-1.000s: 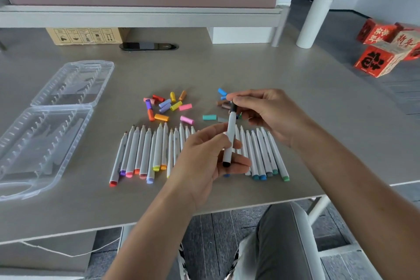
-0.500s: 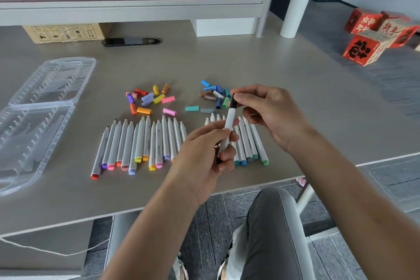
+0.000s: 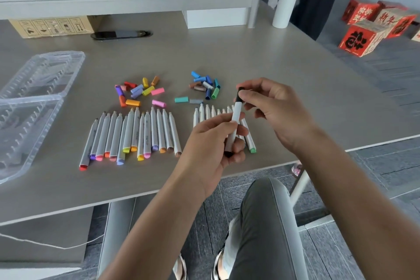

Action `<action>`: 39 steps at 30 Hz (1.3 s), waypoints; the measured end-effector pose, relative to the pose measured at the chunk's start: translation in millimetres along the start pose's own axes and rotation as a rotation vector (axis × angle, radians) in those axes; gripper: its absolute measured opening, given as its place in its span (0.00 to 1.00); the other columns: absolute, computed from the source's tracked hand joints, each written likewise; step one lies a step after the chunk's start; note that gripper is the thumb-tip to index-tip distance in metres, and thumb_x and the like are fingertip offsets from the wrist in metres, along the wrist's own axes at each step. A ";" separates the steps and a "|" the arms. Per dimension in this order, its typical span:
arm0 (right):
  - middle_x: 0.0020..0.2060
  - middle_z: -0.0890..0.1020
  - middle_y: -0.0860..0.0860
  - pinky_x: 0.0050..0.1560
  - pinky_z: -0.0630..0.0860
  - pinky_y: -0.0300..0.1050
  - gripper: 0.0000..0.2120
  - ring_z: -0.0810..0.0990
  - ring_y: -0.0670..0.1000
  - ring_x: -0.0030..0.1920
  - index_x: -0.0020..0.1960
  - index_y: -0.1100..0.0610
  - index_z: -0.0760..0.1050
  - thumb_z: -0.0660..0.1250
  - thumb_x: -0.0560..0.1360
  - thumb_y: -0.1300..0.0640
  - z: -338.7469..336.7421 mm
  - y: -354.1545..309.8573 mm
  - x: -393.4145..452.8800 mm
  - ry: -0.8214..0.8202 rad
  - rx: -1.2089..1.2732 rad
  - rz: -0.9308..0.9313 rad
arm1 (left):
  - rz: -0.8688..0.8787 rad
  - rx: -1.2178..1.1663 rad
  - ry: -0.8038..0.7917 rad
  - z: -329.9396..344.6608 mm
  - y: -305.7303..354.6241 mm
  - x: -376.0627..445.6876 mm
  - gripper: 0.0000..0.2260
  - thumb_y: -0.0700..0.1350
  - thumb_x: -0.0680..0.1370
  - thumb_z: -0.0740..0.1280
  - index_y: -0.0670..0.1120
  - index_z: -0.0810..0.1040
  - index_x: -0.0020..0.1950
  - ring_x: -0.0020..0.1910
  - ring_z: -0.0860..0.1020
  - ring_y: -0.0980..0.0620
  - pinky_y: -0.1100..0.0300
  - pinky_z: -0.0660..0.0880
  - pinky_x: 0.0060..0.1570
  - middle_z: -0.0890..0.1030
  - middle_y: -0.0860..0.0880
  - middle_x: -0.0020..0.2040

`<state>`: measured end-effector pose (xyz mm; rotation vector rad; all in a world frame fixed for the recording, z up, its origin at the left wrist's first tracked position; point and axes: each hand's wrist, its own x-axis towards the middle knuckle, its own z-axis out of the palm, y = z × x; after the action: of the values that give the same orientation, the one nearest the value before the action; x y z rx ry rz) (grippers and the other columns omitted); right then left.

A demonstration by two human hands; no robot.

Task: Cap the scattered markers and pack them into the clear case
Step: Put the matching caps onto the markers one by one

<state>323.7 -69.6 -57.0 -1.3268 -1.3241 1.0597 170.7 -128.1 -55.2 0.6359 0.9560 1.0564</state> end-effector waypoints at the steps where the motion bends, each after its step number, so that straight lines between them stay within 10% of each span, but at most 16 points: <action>1: 0.45 0.88 0.52 0.42 0.75 0.40 0.05 0.82 0.44 0.40 0.53 0.52 0.84 0.71 0.79 0.59 -1.4 -1.2 1.7 -0.003 0.004 0.013 | 0.019 0.038 0.008 0.7 -0.7 -0.7 0.08 0.35 0.83 0.62 0.38 0.81 0.55 0.30 0.71 0.49 0.58 0.71 0.27 0.80 0.40 0.40; 8: 0.37 0.82 0.54 0.30 0.81 0.42 0.02 0.81 0.50 0.31 0.51 0.59 0.81 0.71 0.79 0.60 -22.2 1.4 27.4 0.098 -0.161 0.192 | 0.139 0.076 0.090 -17.9 1.2 -9.5 0.11 0.40 0.82 0.65 0.35 0.83 0.55 0.44 0.82 0.44 0.50 0.81 0.50 0.84 0.35 0.47; 16: 0.38 0.81 0.44 0.53 0.82 0.52 0.07 0.83 0.54 0.47 0.45 0.48 0.80 0.74 0.75 0.46 -5.2 20.1 35.4 0.074 -0.777 0.034 | 0.181 -0.045 0.178 -37.1 12.4 -21.3 0.08 0.40 0.80 0.65 0.37 0.82 0.51 0.39 0.80 0.45 0.52 0.78 0.42 0.82 0.41 0.40; 32: 0.34 0.83 0.48 0.34 0.68 0.41 0.11 0.81 0.52 0.38 0.42 0.54 0.84 0.75 0.74 0.46 30.6 -7.5 23.2 0.022 -1.106 0.014 | 0.169 -0.056 0.147 -45.4 9.7 -29.0 0.08 0.40 0.81 0.64 0.38 0.81 0.49 0.38 0.80 0.46 0.53 0.77 0.41 0.81 0.41 0.39; 39: 0.28 0.74 0.50 0.31 0.62 0.42 0.20 0.74 0.53 0.30 0.33 0.55 0.70 0.72 0.72 0.43 43.1 -10.9 32.9 0.025 -1.203 0.015 | 0.227 0.030 0.168 -50.4 10.4 -23.9 0.09 0.39 0.81 0.65 0.35 0.81 0.51 0.38 0.79 0.45 0.52 0.77 0.42 0.81 0.40 0.39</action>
<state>280.7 -35.1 -52.3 -2.1580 -2.0311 0.1421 117.4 -146.4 -62.0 0.7010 1.0640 1.3151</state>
